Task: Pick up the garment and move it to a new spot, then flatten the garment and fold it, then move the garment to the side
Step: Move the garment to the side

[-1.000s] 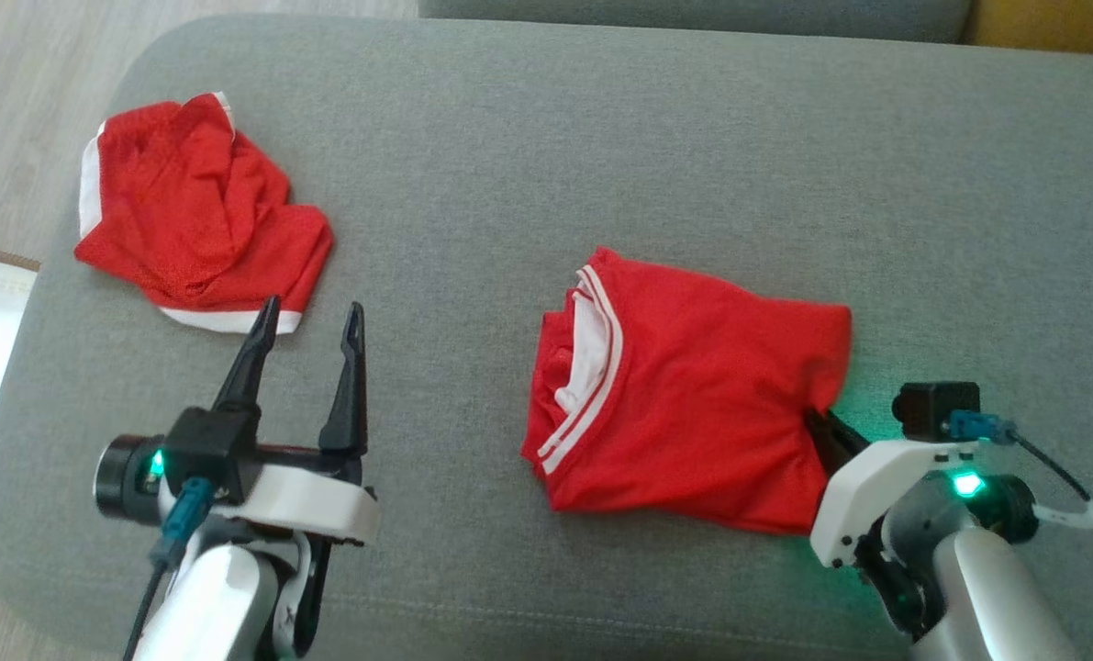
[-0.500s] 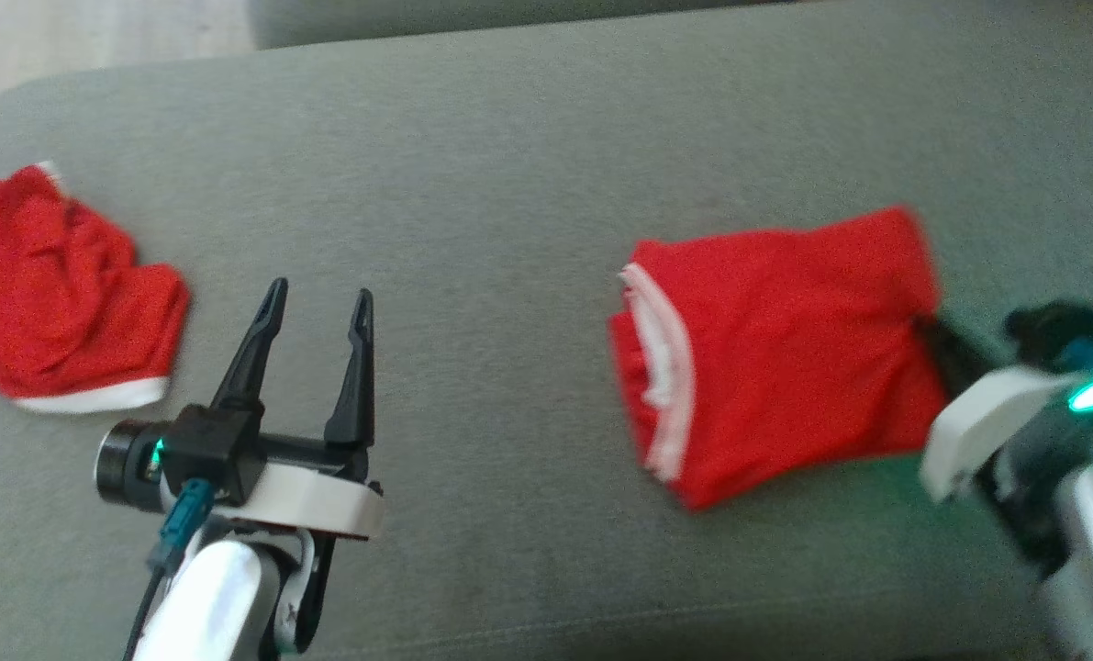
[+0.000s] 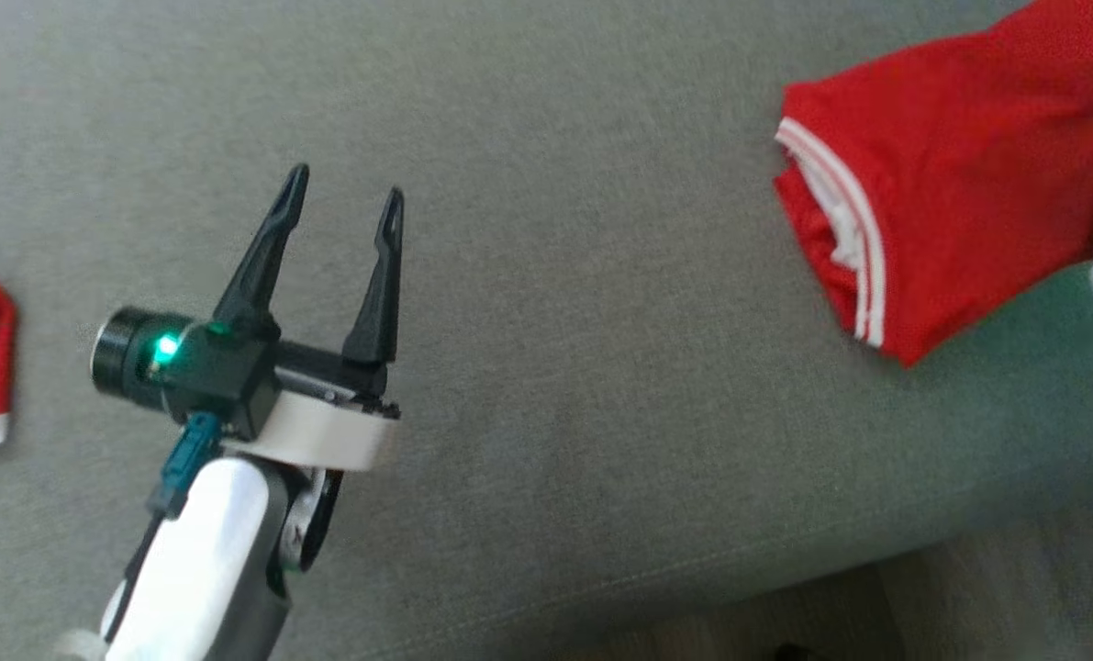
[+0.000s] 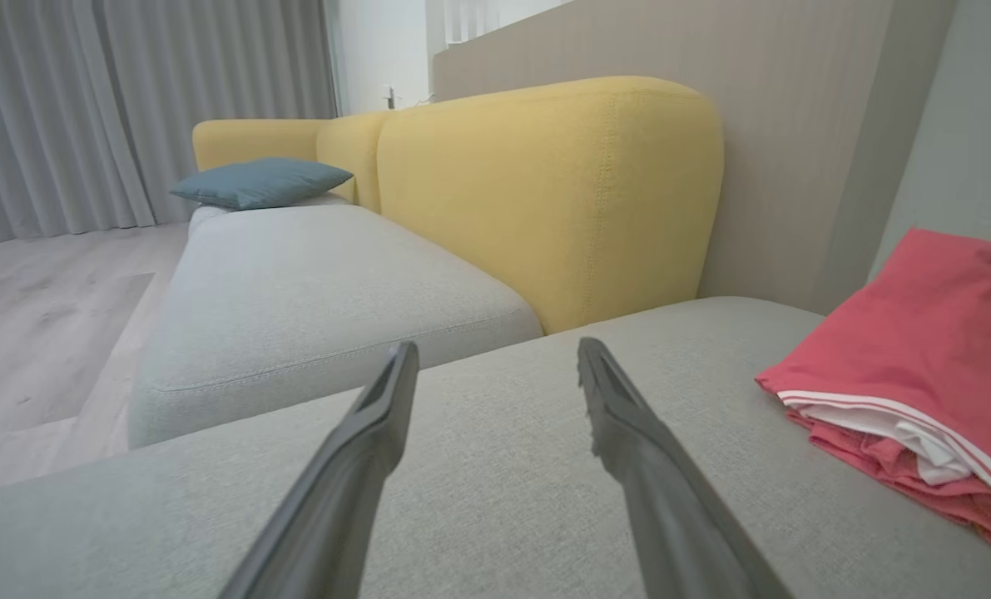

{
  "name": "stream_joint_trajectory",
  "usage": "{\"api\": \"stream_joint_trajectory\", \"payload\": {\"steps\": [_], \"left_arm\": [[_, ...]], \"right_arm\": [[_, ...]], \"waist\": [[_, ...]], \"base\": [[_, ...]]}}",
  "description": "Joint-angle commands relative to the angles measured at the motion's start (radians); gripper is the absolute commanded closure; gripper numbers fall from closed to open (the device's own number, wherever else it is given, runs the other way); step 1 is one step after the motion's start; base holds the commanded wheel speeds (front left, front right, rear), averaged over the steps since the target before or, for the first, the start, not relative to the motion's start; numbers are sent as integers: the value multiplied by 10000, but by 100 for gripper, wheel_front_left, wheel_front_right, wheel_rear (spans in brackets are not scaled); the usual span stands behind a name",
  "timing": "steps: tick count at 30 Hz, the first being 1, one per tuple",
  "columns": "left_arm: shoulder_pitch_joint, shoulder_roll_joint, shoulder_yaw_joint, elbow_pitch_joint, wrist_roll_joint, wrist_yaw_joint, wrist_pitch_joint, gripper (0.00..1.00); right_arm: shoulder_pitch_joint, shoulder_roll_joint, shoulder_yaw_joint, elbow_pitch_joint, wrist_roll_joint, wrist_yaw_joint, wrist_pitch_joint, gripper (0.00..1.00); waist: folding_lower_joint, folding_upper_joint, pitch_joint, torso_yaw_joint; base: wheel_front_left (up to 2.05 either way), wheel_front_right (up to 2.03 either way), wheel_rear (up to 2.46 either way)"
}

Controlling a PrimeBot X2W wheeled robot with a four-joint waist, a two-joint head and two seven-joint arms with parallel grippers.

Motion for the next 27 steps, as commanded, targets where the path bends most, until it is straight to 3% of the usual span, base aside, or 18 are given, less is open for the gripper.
{"api": "stream_joint_trajectory", "payload": {"steps": [1,7,12,13,14,15,16,22,27], "left_arm": [[-456,207,330,-399,109,-64,-51,0],[-1008,191,75,-484,264,-298,-34,0],[-1368,92,-123,-436,325,-443,-33,0],[-1426,58,-164,-409,327,-472,-35,0],[-1481,20,-206,-380,332,-499,-36,0],[-1526,-22,-242,-346,322,-526,-38,0],[-1562,-57,-265,-308,310,-552,-40,0],[-1590,-326,-211,-167,234,-563,-47,0],[-1102,-476,65,-135,151,-456,-49,0]], "right_arm": [[-362,-378,-150,-216,-145,-7,-169,100],[-886,-432,-1011,515,-835,-7,-505,100],[-1104,-547,-1091,920,-1480,-7,-808,100],[-1107,-558,-1119,1038,-1655,-7,-819,91],[-1105,-542,-1131,1130,-1783,-7,-872,73],[-1104,-511,-1163,1206,-1907,-7,-948,4],[-1090,-489,-1224,1289,-2095,-7,-1001,0],[-707,-277,-1923,1333,-3195,-7,-1791,0],[-8,533,-2034,435,-3130,-7,-3059,0]], "waist": [[-2,0,431,-293],[-2,0,1016,-439],[-2,0,1441,-422],[-2,0,1499,-389],[-2,0,1555,-347],[-2,0,1603,-304],[-2,0,1633,-261],[-2,0,1451,211],[-2,0,874,494]], "base": [[0,0,0],[0,0,0],[0,0,0],[0,0,0],[0,0,0],[0,0,0],[0,0,0],[0,0,0],[0,0,0]]}}
